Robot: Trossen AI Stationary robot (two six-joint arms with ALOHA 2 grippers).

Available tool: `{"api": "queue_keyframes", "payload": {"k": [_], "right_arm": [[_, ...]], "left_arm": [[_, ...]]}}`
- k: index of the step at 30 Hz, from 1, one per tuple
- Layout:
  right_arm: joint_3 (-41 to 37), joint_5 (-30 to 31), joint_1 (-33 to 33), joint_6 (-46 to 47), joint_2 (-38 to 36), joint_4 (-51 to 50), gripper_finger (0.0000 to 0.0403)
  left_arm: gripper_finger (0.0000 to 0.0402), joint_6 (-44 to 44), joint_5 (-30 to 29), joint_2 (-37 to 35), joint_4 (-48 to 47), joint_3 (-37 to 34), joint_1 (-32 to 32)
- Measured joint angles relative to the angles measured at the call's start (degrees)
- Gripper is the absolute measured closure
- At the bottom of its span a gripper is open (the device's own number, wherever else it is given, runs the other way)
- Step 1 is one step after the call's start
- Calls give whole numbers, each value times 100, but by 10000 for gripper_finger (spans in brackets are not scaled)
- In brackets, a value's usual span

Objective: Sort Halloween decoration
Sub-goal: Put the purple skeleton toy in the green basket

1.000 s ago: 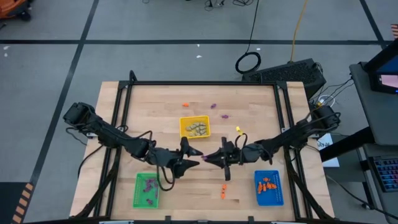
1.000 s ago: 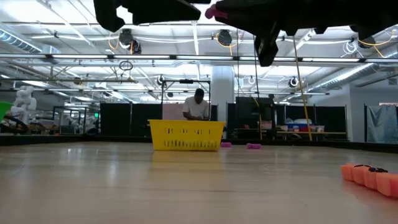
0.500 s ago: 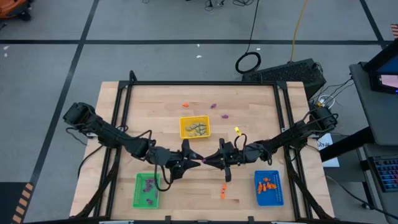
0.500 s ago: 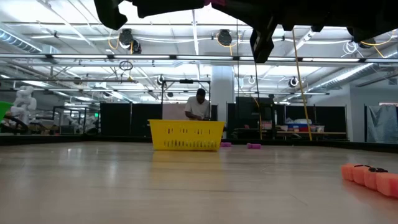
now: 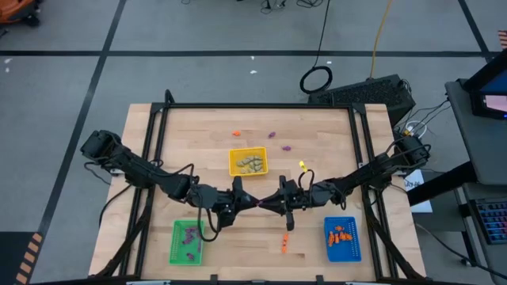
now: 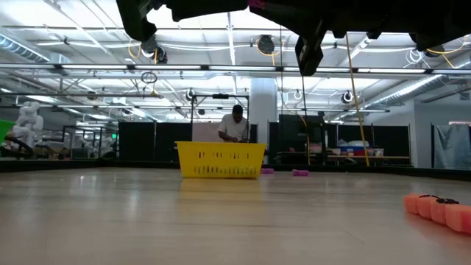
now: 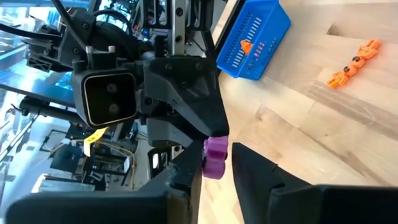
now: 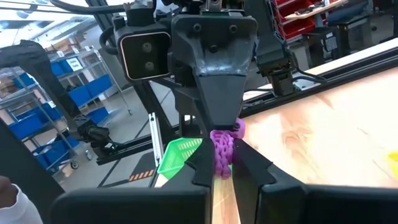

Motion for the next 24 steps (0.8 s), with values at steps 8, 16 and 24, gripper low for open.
{"api": "queue_keyframes", "payload": {"k": [8, 16, 24], "right_arm": [[0, -5, 2, 0, 0, -2, 387], [0, -40, 4, 1, 0, -11, 387], [0, 8, 0, 2, -2, -2, 387]], "left_arm": [[350, 144, 0, 0, 4, 0, -3], [340, 82, 175, 46, 96, 0, 1], [299, -8, 175, 50, 130, 0, 15]]}}
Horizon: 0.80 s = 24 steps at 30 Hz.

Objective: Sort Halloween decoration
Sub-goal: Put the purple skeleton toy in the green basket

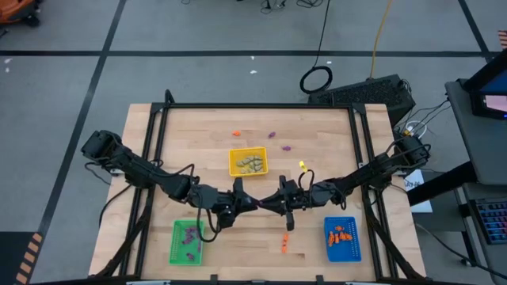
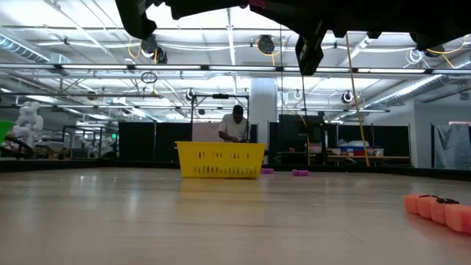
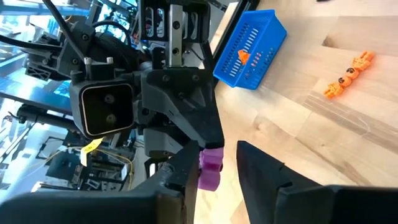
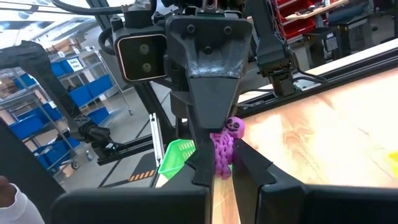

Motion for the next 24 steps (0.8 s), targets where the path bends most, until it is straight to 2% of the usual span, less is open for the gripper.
{"api": "queue_keyframes", "payload": {"k": [6, 18, 21, 24], "right_arm": [[0, 0, 0, 0, 0, -2, 387], [0, -2, 0, 35, 0, -19, 384], [0, -23, -21, 157, 0, -48, 356], [0, -12, -24, 162, -4, -122, 303]], "left_arm": [[305, 42, -2, 0, -1, 0, 18], [390, 337, 26, 0, -18, 0, 41], [394, 337, 52, 0, -18, 0, 35], [395, 334, 57, 0, -20, 0, 21]]}}
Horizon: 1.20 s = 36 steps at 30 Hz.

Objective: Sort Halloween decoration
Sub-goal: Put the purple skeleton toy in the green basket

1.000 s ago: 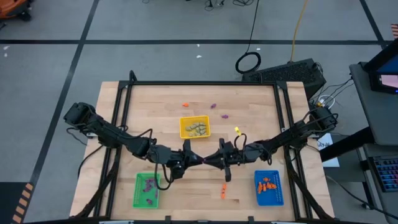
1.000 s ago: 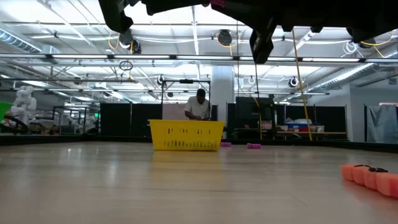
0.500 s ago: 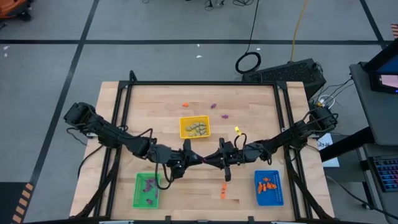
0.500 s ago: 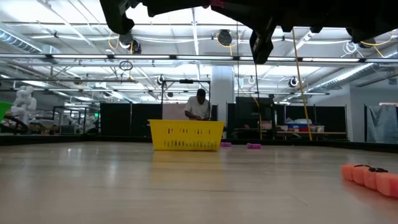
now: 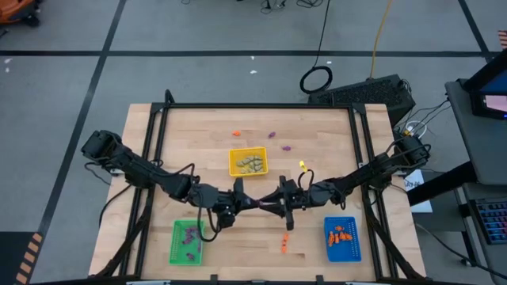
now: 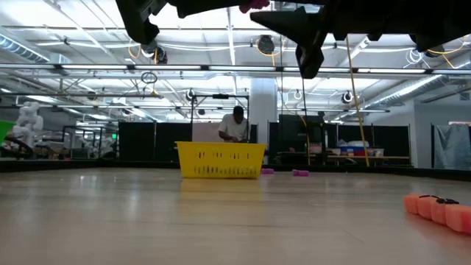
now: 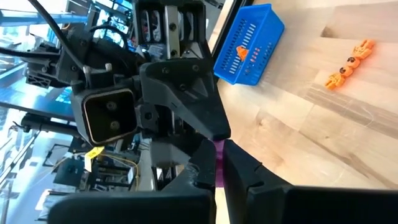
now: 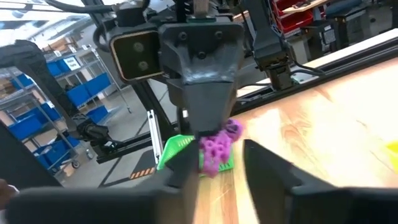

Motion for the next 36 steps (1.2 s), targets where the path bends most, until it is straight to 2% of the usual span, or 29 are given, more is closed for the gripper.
{"api": "queue_keyframes", "payload": {"k": [7, 14, 17, 20, 24, 28, 32, 36], "right_arm": [[0, 8, -2, -55, -20, -173, 183], [2, -74, 0, -240, -215, -623, 115], [2, -137, -2, -256, -232, -639, 111], [3, -141, 0, -222, -232, -1116, 118], [2, -137, 74, -169, -229, -2185, 130], [2, -153, 317, -164, -229, -2842, 141], [2, -271, 488, 134, -227, -2954, 152], [2, 127, 586, 599, -227, -3082, 152]], "left_arm": [[399, -36, 8, 0, 14, 0, -20], [399, -46, -22, 0, 13, 0, -90], [399, -315, -38, 0, -27, 1, -84], [399, -870, -46, 0, -334, 2, -68], [399, -2017, -39, 0, -637, 2, -68], [399, -3075, 19, 0, -784, 2, -98], [399, -3353, 24, 0, -857, 2, -178], [399, -3407, -27, 0, -833, 2, -212]]}}
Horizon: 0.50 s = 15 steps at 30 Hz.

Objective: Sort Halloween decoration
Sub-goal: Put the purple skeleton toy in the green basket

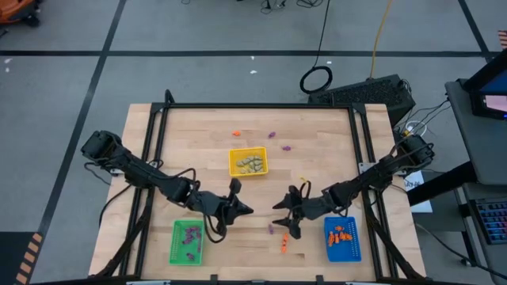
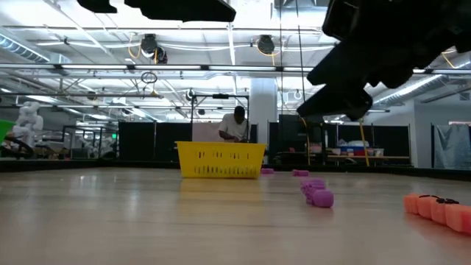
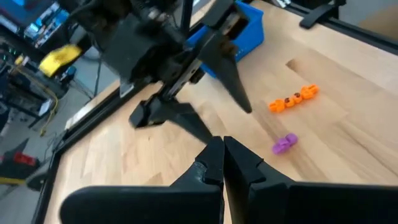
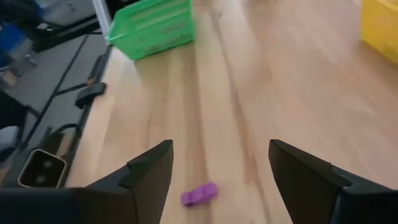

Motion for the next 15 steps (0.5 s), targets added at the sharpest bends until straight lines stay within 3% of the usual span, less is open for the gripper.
{"api": "queue_keyframes", "payload": {"k": [6, 15], "right_arm": [[3, 349, 371, 231, 230, -107, 145], [611, 500, 624, -647, 1172, -145, 151]], "left_arm": [[398, -246, -97, 0, -35, 0, 4], [398, -497, -106, 31, -33, -2, -9]]}}
